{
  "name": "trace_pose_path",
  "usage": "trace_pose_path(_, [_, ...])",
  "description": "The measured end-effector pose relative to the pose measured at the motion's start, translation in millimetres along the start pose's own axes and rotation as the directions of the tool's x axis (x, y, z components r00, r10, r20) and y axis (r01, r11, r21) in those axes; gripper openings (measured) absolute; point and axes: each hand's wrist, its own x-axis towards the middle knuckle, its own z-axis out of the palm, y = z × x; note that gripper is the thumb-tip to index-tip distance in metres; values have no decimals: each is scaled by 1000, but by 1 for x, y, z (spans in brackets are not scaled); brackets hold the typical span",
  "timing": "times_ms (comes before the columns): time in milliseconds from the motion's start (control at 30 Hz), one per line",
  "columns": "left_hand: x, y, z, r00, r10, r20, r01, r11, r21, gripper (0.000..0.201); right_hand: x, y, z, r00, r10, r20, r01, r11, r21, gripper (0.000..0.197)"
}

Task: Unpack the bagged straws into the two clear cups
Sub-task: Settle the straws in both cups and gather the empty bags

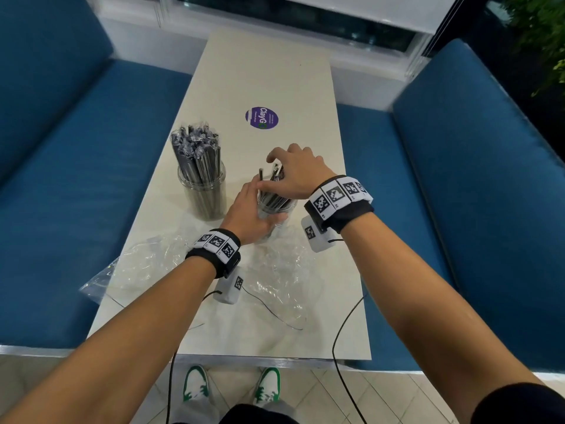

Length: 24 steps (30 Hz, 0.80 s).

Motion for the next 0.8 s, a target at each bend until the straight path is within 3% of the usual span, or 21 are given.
trace_pose_path(167, [3, -1, 2, 1000, 17, 2, -17, 1000, 25, 104, -5, 7, -12, 998, -64, -25, 66, 993, 97, 78])
trace_pose_path(300, [3, -1, 1, 999, -43, 28, 41, 997, 68, 116, -11, 5, -7, 952, -306, -24, 305, 951, -50, 89])
trace_pose_path(367, [3, 2, 0, 997, -68, 42, 66, 996, 66, 111, -12, 2, 2, 939, -343, 40, 345, 930, -130, 91])
trace_pose_path(433, [4, 2, 0, 998, -60, 34, 57, 996, 63, 108, -13, 1, 10, 938, -342, 62, 347, 921, -178, 78])
trace_pose_path(533, [2, 1, 0, 999, -42, 22, 41, 998, 48, 106, -12, 2, 22, 928, -367, -73, 352, 922, -159, 43])
trace_pose_path(633, [0, 0, -1, 1000, -4, 27, 4, 1000, 6, 113, -7, 7, 35, 900, -313, -302, 323, 946, -18, 28])
trace_pose_path(800, [1, -1, -1, 999, -15, 35, 14, 999, 32, 122, -4, 3, 24, 863, -14, -505, 155, 959, 238, 20])
